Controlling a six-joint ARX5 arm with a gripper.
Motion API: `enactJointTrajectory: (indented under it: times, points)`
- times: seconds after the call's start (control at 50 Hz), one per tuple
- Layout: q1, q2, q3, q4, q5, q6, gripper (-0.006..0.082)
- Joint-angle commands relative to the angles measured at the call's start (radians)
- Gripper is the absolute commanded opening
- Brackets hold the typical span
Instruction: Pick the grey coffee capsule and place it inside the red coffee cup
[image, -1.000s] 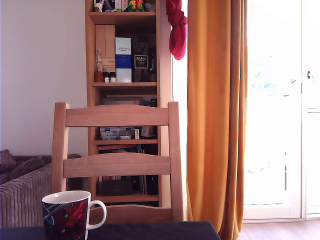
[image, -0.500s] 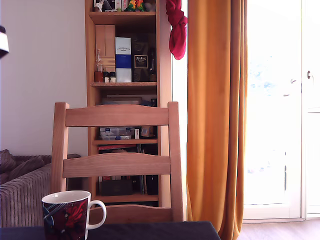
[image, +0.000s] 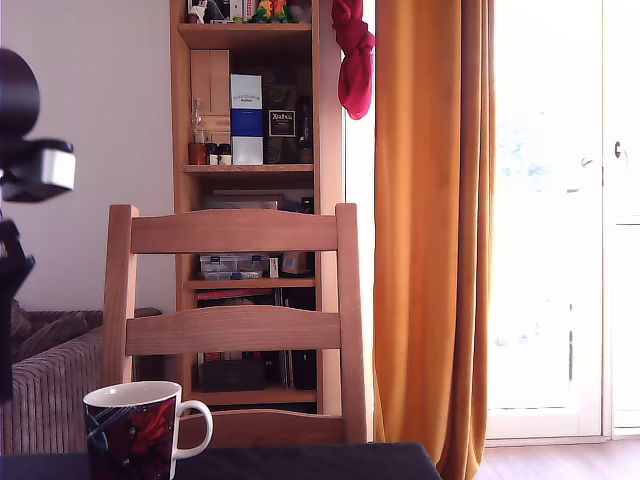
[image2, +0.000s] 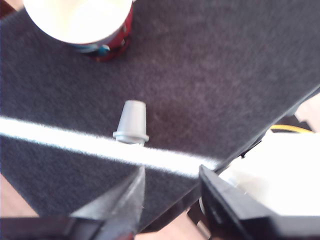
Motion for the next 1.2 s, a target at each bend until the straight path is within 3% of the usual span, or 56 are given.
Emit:
enactJointTrajectory:
  times: [0.0,0.46,0.92,1.18]
  points:
    - [-0.01,0.037,0.006,0.022,-0.005,0.004,0.0744]
    - [-0.02,0.259,0.015,0.179,-0.077,0.006,0.0739]
    - [-0.01,0.458,0.14,0.198,-0.086,0.031,0.0738]
    - [0.025,0.503,0.147,0.192,-0.085,0.035,0.0736]
